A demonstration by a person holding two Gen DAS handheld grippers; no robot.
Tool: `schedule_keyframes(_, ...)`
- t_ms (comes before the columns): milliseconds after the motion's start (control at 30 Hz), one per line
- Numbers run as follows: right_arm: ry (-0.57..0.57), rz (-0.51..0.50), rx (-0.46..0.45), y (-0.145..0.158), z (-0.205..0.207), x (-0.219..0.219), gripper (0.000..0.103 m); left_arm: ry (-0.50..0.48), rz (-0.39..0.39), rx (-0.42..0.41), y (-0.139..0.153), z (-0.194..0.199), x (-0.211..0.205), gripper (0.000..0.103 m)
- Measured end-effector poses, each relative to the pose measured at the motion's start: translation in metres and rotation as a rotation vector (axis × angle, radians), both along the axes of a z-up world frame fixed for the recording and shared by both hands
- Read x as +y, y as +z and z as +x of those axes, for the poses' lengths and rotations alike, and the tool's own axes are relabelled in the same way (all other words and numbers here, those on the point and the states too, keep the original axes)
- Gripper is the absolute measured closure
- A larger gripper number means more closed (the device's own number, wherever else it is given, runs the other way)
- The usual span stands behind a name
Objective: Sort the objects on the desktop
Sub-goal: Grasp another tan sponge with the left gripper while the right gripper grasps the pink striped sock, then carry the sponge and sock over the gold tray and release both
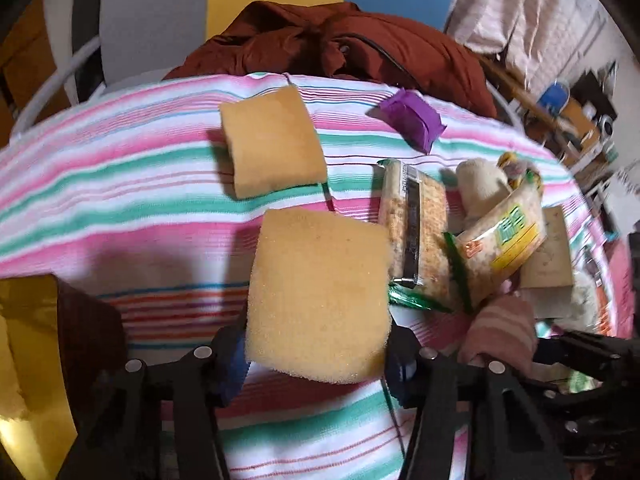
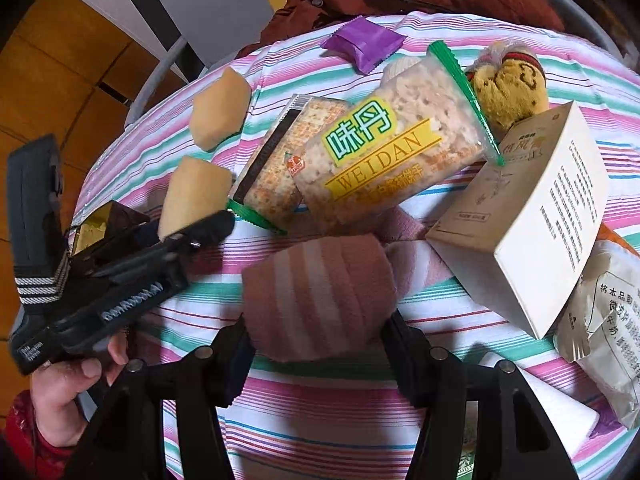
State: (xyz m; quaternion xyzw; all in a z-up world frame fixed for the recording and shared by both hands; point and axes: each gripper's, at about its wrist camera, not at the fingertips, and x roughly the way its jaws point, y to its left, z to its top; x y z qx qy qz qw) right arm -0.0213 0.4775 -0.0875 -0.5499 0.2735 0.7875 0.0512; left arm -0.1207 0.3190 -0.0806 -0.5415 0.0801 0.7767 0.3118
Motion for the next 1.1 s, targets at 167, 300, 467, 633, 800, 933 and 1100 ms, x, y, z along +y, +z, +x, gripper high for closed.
schedule_keyframes(167, 0.006, 0.011, -0.001, 0.001, 0.002, -0.002, 0.043, 0.007, 0.032, -0.008, 0.001, 0.012, -0.012, 0.048)
schedule_keyframes(300, 0.001, 0.006, 0.006, 0.001, 0.005, 0.001, 0.043, -0.018, 0.05, -0.011, 0.002, 0.032, -0.017, 0.048)
schedule_keyframes(467, 0.012, 0.017, 0.006, 0.001, 0.008, 0.001, 0.043, -0.037, 0.13, -0.033, 0.016, 0.055, -0.034, 0.048)
schedule_keyframes(633, 0.018, 0.028, 0.006, 0.001, 0.008, -0.001, 0.043, -0.039, 0.219, -0.028, 0.037, 0.081, -0.059, 0.048)
schedule_keyframes(800, 0.034, 0.058, 0.005, 0.001, 0.008, -0.005, 0.042, -0.023, 0.281, 0.012, 0.054, 0.106, -0.094, 0.048)
schedule_keyframes(933, 0.053, 0.097, 0.006, 0.001, 0.005, -0.011, 0.042, 0.01, 0.309, 0.032, 0.064, 0.114, -0.128, 0.048)
schedule_keyframes(1100, 0.081, 0.141, 0.028, 0.004, 0.005, -0.018, 0.043, 0.098, 0.32, 0.061, 0.07, 0.111, -0.172, 0.048)
